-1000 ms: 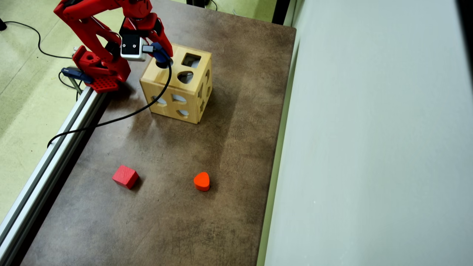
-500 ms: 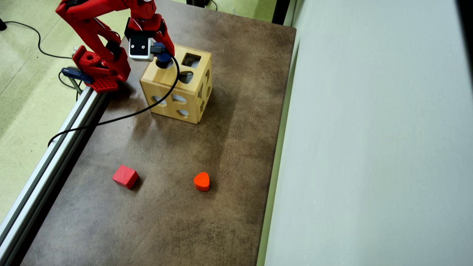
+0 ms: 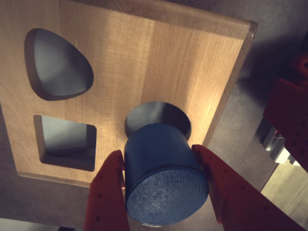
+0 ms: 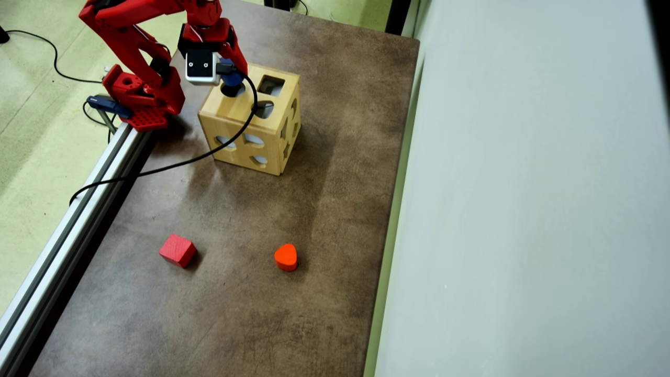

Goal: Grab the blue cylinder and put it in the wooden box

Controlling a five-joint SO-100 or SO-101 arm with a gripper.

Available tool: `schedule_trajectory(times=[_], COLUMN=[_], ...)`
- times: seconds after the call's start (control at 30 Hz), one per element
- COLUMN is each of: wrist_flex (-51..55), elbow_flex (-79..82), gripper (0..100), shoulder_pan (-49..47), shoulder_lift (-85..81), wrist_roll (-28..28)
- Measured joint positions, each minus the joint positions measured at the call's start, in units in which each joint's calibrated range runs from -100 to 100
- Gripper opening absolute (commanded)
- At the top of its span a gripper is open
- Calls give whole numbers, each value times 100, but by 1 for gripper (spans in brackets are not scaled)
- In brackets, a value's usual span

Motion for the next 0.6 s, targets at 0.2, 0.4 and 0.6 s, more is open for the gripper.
schedule_trajectory(times=[0.2,0.4,0.6], wrist_flex=[0,0,0], elbow_flex=[0,0,0], gripper=[14,14,14], shoulder_pan=[50,323,331], shoulder_lift=[0,0,0], wrist_roll=[0,0,0])
